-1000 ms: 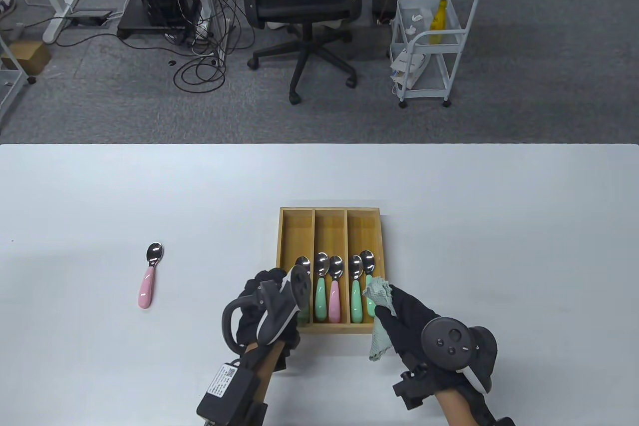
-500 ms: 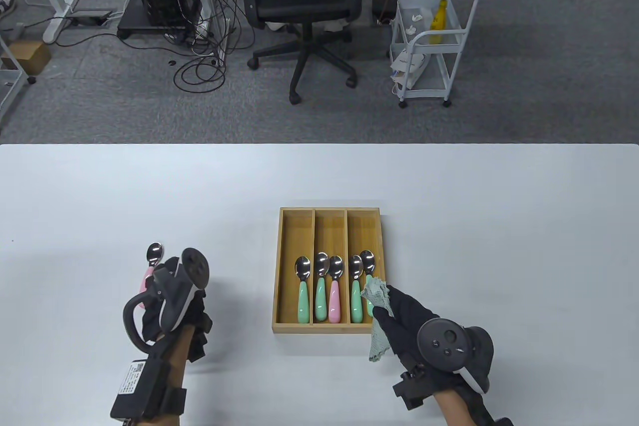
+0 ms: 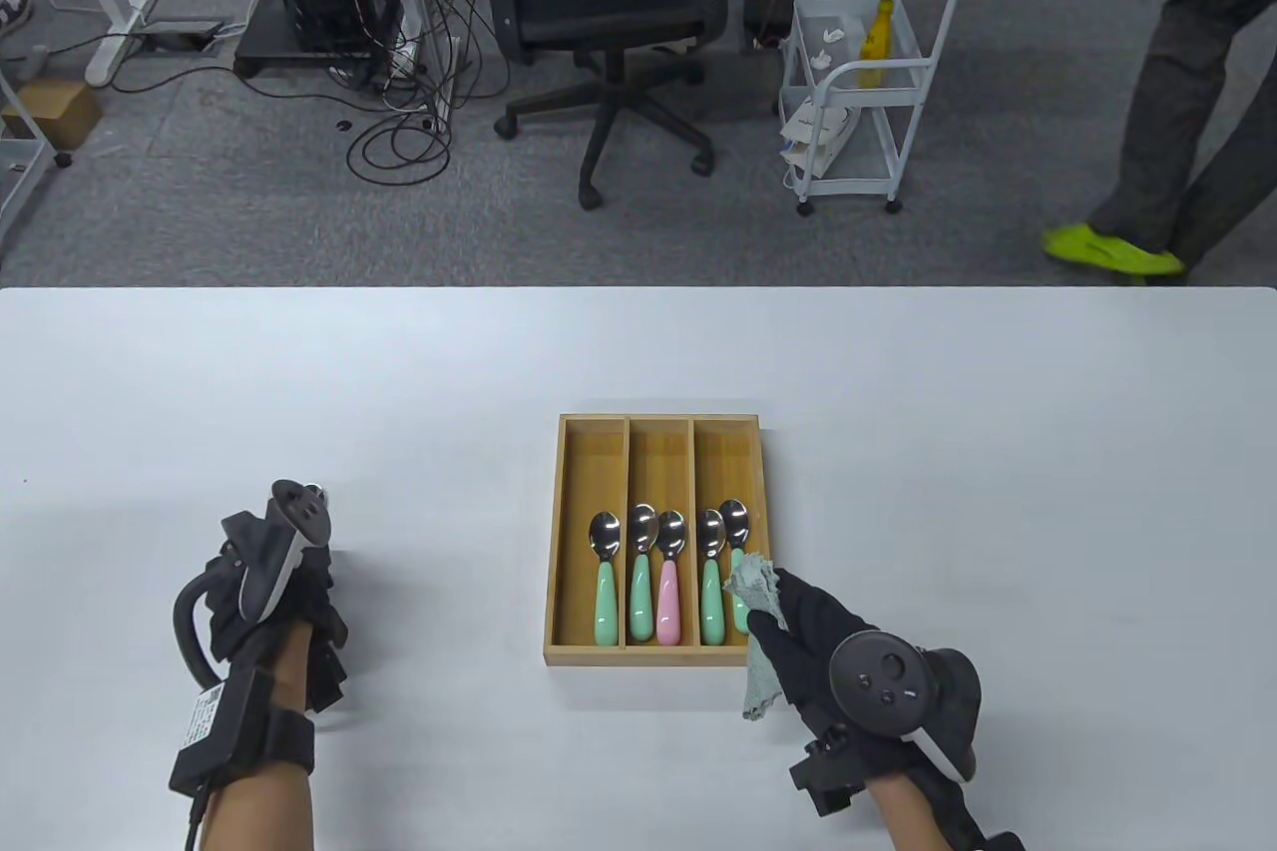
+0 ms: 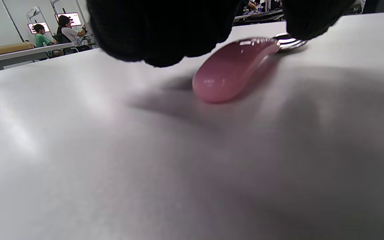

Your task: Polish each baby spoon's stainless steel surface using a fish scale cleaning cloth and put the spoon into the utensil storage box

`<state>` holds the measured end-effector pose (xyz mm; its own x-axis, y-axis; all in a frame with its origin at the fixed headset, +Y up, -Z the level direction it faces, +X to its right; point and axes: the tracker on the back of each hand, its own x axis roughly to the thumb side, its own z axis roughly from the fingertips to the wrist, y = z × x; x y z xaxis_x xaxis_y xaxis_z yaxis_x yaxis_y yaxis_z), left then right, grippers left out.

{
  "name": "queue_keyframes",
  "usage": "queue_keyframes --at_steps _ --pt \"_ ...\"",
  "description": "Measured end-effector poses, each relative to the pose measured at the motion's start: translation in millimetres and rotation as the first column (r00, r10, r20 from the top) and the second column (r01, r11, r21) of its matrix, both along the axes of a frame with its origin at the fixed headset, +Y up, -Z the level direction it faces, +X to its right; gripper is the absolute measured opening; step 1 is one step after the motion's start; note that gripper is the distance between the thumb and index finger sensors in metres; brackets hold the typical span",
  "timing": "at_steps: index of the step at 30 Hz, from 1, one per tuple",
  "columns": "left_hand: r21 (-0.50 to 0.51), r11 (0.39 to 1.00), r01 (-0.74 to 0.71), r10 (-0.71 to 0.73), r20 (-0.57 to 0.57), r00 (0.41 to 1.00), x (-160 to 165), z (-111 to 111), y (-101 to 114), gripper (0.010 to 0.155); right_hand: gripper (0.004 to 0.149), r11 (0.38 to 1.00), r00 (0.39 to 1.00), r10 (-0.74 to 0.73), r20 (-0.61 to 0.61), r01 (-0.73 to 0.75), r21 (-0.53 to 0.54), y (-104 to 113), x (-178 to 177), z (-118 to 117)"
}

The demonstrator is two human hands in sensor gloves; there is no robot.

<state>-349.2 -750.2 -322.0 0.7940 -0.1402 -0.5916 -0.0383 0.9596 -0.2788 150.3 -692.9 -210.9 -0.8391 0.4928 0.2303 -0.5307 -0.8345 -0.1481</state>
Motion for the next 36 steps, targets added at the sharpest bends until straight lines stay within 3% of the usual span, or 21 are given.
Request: queue_keyframes --at_steps 11,17,22,28,36 --pt "-0.065 0.994 0.092 -0.092 0.017 0.996 13 -6 -11 0.055 0.048 1.0 1.0 0.016 0.002 -0.016 -0.021 0 0 -1" --pt "0.001 0.999 -0.039 0.039 -0.003 0.999 18 6 -7 0.046 0.048 1.0 1.0 0.016 -0.006 -0.016 -0.027 0 -1 -2" --pt "0.153 0.981 -0.12 0.112 0.059 0.992 37 26 9 0.045 0.049 1.0 1.0 0.009 -0.021 -0.009 -0.026 0 -2 -1" --pt "0.344 0.926 -0.156 0.085 0.213 0.973 78 55 29 0.043 0.049 0.999 0.999 -0.009 -0.045 0.007 -0.031 -2 -5 -1" --pt "0.45 0.848 -0.279 0.078 0.415 0.906 139 90 54 0.043 0.049 0.998 0.994 -0.056 -0.095 0.053 -0.042 -2 -15 3"
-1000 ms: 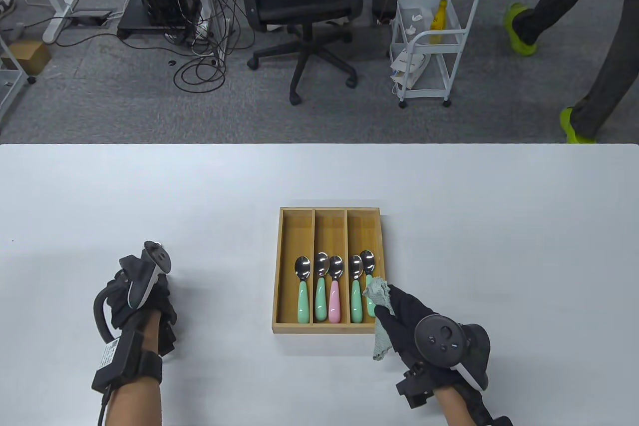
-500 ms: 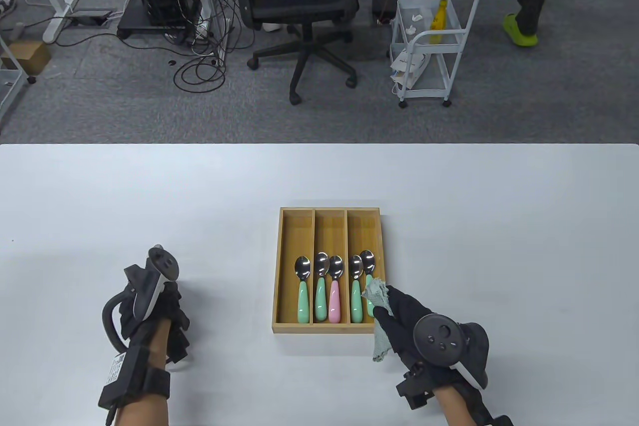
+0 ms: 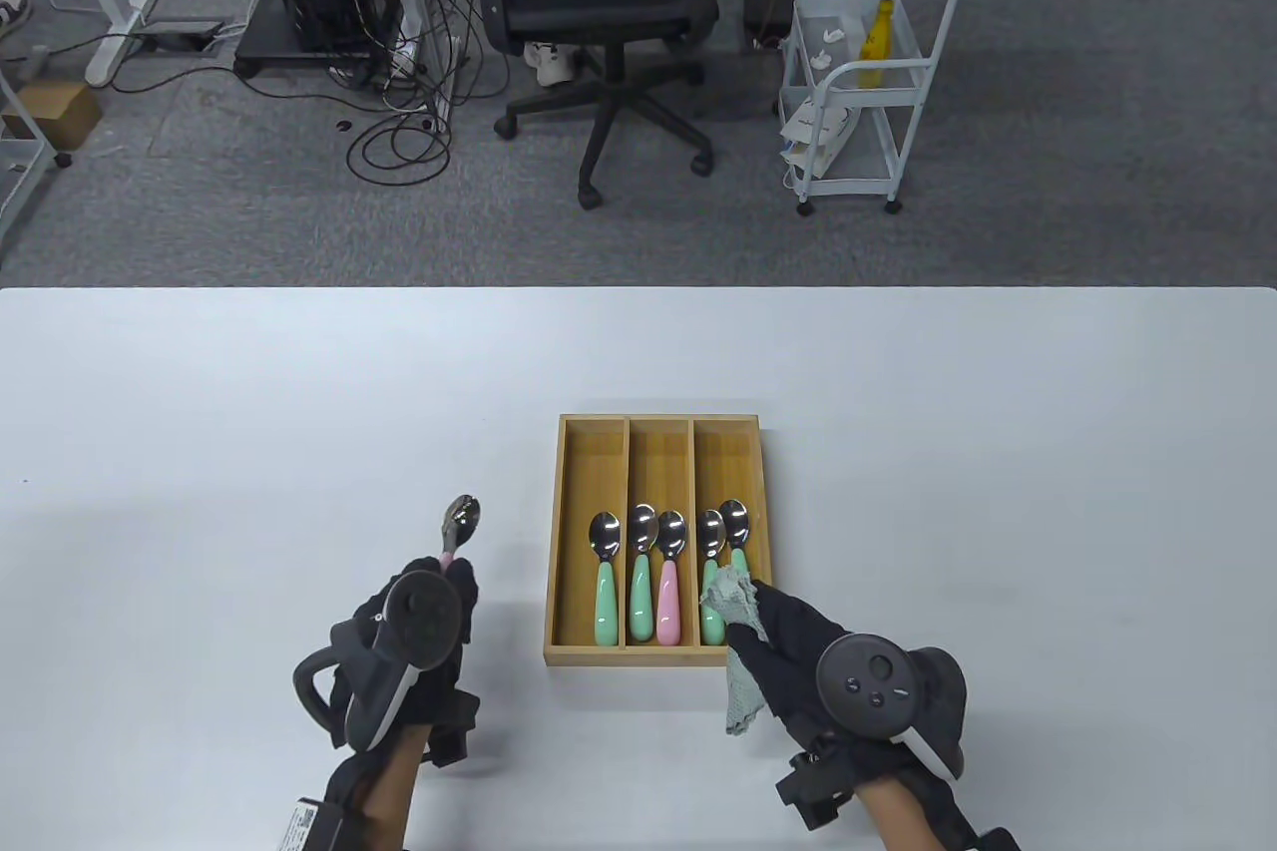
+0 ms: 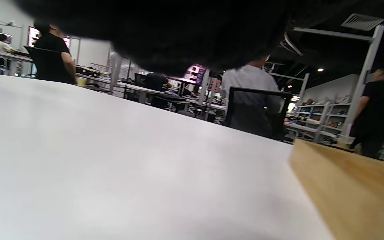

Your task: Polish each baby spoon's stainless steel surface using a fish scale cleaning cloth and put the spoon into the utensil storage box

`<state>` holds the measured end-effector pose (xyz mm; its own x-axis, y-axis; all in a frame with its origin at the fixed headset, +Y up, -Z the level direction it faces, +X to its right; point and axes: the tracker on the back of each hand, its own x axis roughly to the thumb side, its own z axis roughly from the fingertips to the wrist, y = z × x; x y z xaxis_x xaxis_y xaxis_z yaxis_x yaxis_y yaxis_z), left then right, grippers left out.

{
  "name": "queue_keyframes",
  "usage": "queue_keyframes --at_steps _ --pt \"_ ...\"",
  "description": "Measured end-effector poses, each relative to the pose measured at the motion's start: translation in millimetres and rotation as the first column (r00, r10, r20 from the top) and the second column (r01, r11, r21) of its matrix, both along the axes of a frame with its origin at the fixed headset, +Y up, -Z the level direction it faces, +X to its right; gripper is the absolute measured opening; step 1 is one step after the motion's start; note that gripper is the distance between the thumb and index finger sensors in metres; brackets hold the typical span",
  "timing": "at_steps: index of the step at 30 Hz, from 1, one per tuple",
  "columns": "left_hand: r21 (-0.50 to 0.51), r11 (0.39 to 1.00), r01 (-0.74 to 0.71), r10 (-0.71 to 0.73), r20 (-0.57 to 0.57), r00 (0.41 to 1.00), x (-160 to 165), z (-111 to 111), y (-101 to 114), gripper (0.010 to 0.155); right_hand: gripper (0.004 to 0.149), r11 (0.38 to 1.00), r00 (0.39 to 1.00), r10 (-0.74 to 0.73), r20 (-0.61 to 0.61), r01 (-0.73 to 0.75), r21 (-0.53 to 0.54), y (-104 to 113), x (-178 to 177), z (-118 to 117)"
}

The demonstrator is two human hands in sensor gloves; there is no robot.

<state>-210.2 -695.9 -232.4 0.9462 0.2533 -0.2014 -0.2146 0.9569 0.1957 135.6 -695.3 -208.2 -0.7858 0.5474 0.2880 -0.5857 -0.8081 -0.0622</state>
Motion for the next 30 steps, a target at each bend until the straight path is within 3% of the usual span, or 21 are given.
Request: queue_keyframes --at_steps 7,20,26,30 --pt "0.029 0.992 -0.119 0.111 0.203 0.973 37 18 2 0.044 0.051 0.996 0.996 -0.083 -0.04 0.083 -0.014 -3 -9 3" --pt "-0.012 1.0 -0.014 0.018 0.501 0.865 87 36 -6 0.043 0.051 0.949 0.952 -0.307 -0.003 0.306 -0.077 -8 -2 3" --pt "-0.07 0.997 -0.023 0.06 0.591 0.805 103 39 -6 0.043 0.05 0.955 0.963 -0.262 -0.064 0.249 -0.162 -18 -16 1" --pt "-0.051 0.998 0.035 0.004 0.63 0.777 110 42 -8 0.042 0.049 0.951 0.964 -0.248 -0.093 0.224 -0.214 -22 -22 -1"
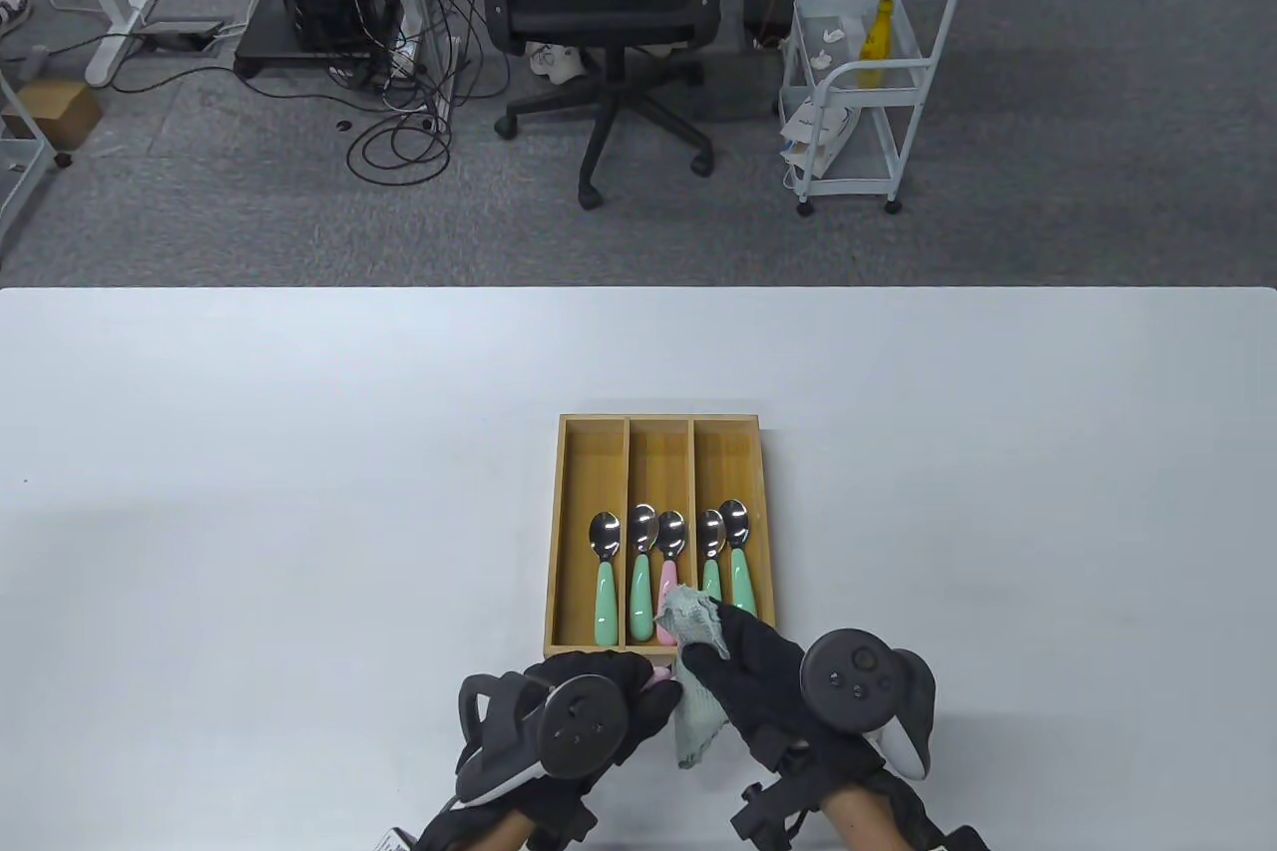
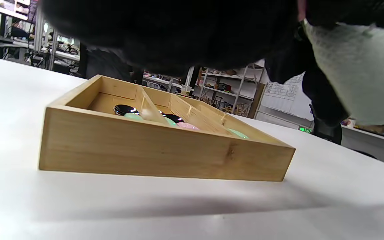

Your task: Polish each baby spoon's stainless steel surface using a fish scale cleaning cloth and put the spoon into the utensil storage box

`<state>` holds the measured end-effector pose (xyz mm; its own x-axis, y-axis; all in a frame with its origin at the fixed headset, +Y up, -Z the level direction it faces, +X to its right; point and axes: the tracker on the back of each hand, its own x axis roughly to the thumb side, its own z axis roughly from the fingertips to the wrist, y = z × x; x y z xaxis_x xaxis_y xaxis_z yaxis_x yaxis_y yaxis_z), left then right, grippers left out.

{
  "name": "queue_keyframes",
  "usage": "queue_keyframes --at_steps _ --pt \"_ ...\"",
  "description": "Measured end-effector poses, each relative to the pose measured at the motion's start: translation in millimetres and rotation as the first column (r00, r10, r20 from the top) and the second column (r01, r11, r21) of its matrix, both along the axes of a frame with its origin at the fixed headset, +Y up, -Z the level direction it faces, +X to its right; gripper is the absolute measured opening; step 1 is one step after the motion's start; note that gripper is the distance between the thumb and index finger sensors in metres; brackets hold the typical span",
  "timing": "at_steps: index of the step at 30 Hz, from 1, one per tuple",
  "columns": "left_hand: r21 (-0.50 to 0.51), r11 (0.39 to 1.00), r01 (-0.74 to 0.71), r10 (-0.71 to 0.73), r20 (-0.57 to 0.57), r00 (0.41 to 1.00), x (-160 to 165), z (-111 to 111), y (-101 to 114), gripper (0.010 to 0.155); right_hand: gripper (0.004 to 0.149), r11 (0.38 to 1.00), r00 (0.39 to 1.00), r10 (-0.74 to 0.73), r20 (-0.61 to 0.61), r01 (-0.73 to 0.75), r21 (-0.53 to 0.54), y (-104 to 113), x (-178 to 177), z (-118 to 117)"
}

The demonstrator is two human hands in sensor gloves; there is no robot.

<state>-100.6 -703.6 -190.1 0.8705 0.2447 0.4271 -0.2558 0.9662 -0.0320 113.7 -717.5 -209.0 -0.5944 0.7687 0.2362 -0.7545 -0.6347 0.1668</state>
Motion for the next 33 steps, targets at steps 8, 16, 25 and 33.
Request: queue_keyframes --at_steps 8,16,25,33 --pt "0.068 0.99 0.122 -0.128 0.078 0.989 4 6 -1 0.04 0.047 0.972 0.948 0.235 -0.216 -0.231 0.045 5 -8 -4" --pt "0.011 1.0 -0.018 0.018 0.029 0.999 1 4 -1 0.04 0.045 0.995 0.996 0.082 -0.015 -0.081 0.055 7 -4 -1" --pt "-0.027 0.99 -0.138 0.138 -0.013 0.99 3 5 1 0.041 0.046 0.952 0.955 -0.268 0.126 0.283 -0.117 -4 4 0" --pt "0.067 0.997 0.048 -0.051 0.044 0.998 0 4 -3 0.041 0.046 0.996 0.994 0.089 -0.058 -0.089 0.012 0 -6 -4"
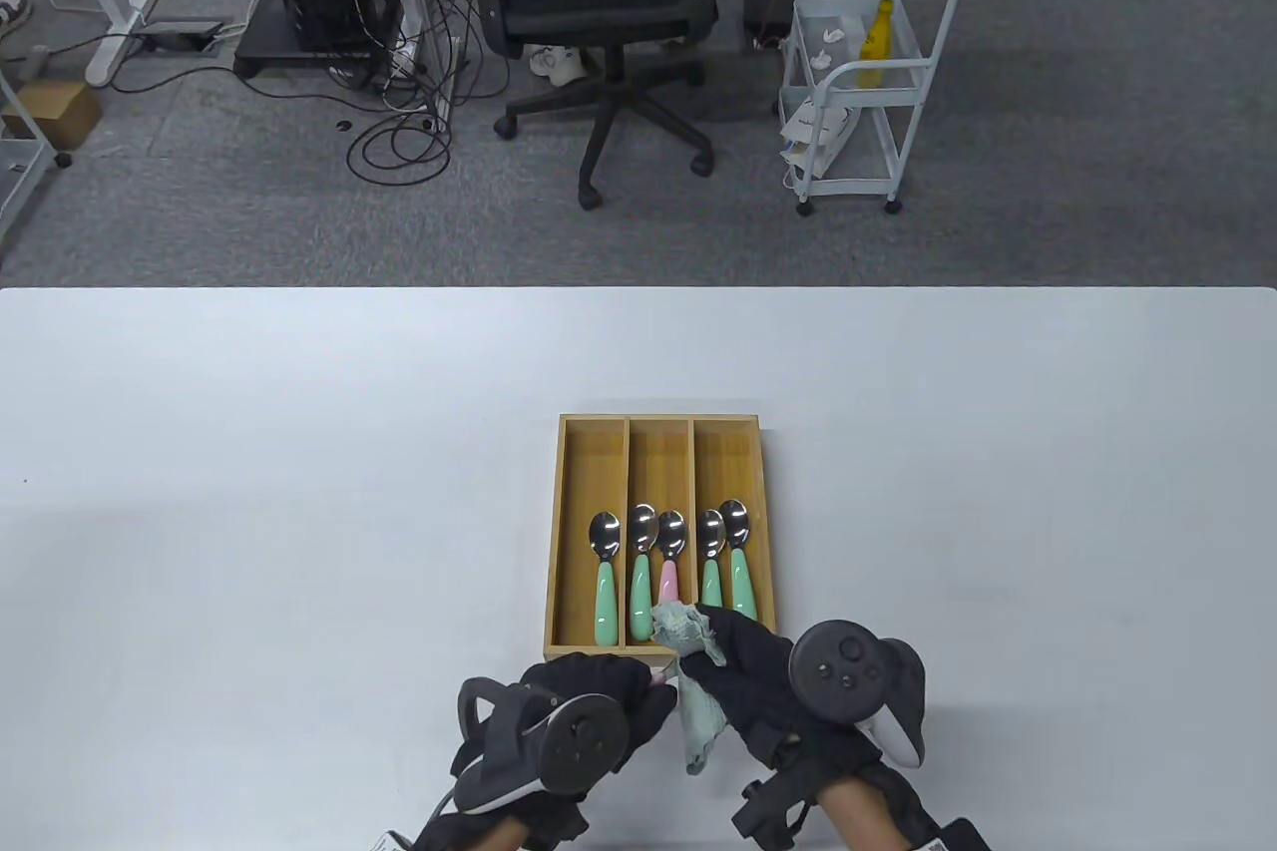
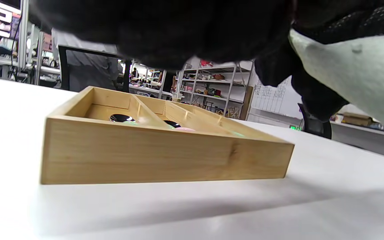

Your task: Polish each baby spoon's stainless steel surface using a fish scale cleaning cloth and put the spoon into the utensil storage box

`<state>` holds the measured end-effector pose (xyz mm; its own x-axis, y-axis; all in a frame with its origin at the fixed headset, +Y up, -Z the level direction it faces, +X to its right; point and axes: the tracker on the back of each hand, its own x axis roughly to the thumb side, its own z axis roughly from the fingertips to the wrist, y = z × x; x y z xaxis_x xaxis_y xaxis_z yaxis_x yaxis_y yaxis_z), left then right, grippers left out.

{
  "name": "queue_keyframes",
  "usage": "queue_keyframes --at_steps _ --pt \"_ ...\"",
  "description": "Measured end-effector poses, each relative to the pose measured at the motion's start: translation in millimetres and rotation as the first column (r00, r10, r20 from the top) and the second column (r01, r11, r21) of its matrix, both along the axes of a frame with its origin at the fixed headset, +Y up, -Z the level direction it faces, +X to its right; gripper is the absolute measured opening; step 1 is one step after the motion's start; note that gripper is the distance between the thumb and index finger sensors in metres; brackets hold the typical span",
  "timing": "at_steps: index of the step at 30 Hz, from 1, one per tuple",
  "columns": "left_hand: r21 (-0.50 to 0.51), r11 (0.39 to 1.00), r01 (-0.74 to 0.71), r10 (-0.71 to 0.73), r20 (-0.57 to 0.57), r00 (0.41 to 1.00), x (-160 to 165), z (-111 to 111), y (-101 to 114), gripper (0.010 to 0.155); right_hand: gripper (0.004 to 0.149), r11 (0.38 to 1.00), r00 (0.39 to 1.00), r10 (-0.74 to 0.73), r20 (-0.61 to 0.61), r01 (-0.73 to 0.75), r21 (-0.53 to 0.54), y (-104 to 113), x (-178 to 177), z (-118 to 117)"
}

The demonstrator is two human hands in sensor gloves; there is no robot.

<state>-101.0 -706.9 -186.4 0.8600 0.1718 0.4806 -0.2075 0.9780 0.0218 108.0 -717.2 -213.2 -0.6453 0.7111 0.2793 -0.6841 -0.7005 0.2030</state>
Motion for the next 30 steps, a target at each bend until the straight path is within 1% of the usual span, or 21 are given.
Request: queue_keyframes --at_steps 2,5,8,10,12,15,18,23,27,30 --pt "0.019 0.999 0.051 -0.052 0.019 0.998 2 1 0 0.041 0.046 0.996 0.993 0.092 -0.071 -0.091 0.02 1 -4 0" --pt "0.057 0.989 0.138 -0.14 0.035 0.99 7 4 0 0.04 0.048 0.975 0.967 0.219 -0.127 -0.214 0.053 0 -10 1" --pt "0.064 0.981 0.181 -0.184 0.045 0.982 10 5 -2 0.04 0.049 0.943 0.933 0.33 -0.146 -0.318 0.098 -1 -17 3" --pt "0.061 0.983 0.173 -0.176 0.042 0.984 10 5 -3 0.04 0.047 0.932 0.926 0.356 -0.129 -0.342 0.121 1 -18 3" --pt "0.057 0.988 0.142 -0.144 0.029 0.989 9 4 -1 0.04 0.046 0.947 0.946 0.309 -0.095 -0.298 0.12 2 -16 4" --pt "0.061 0.992 0.109 -0.11 0.016 0.994 8 5 1 0.04 0.046 0.954 0.96 0.274 -0.054 -0.265 0.139 5 -13 5" --pt "0.055 0.996 0.069 -0.069 0.007 0.998 6 5 3 0.04 0.045 0.968 0.976 0.218 -0.021 -0.213 0.134 8 -9 4" --pt "0.006 0.998 -0.063 0.063 -0.017 0.998 3 4 5 0.041 0.045 0.995 0.998 0.033 0.056 -0.038 0.09 12 3 2" --pt "-0.03 0.989 -0.146 0.144 -0.04 0.989 2 4 6 0.042 0.045 0.991 0.981 -0.131 0.146 0.127 0.039 11 11 2" --pt "-0.071 0.977 -0.201 0.198 -0.059 0.979 2 3 5 0.042 0.045 0.956 0.937 -0.276 0.217 0.29 -0.039 6 15 2"
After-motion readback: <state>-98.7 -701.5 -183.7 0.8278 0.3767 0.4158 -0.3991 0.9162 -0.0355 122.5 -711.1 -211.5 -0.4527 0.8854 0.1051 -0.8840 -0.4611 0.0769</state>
